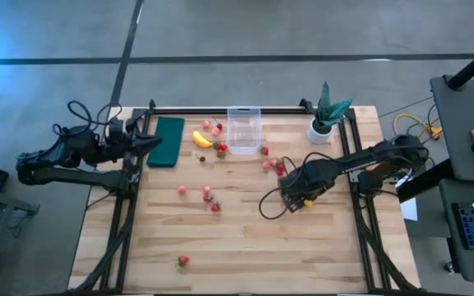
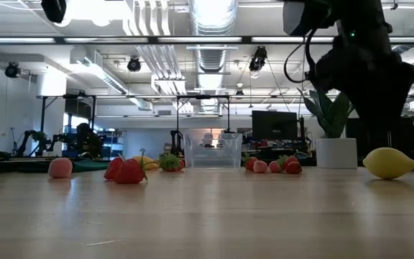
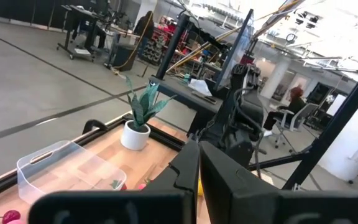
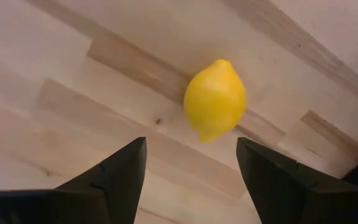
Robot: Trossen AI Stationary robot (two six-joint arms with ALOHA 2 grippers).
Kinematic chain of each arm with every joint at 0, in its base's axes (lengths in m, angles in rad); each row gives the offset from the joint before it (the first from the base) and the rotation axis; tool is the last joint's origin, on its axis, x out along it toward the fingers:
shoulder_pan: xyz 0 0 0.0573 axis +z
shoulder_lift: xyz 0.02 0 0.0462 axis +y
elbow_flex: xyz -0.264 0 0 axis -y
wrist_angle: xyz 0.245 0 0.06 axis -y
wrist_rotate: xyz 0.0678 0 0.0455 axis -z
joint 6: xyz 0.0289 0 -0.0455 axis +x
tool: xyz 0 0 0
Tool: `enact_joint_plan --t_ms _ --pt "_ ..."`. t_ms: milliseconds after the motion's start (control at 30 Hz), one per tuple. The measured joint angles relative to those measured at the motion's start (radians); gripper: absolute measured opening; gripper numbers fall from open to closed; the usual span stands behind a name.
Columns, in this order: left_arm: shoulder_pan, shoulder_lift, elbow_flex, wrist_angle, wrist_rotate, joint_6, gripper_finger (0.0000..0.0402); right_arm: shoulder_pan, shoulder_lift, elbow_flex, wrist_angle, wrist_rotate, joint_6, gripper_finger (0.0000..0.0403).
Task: Pick and placing Produce into tupperware
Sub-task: Put the yellow lemon into the transparent bin
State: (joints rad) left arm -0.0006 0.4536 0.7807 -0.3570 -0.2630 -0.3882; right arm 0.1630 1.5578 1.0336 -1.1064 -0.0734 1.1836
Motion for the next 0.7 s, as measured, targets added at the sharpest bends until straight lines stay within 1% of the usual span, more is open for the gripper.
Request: enact_joint_plan --t_ms 200,400,533,700 --pt "0.000 -0.005 0.000 -0.001 0.000 0.000 0.0000 0.003 0.000 -0.033 0.013 0.072 0.035 0.0270" --pt "0.000 -0.003 0.000 0.000 0.000 -0.001 0.0000 0.003 -0.001 -0.080 0.087 0.081 0.022 0.0294" --pt "0.000 -0.004 0.000 0.000 0.000 -0.002 0.0000 0.003 -0.001 -0.128 0.144 0.078 0.003 0.0298" --pt "0.000 -0.003 0.000 0.002 0.000 -0.002 0.0000 0.003 -0.001 -0.178 0.203 0.082 -0.003 0.0291"
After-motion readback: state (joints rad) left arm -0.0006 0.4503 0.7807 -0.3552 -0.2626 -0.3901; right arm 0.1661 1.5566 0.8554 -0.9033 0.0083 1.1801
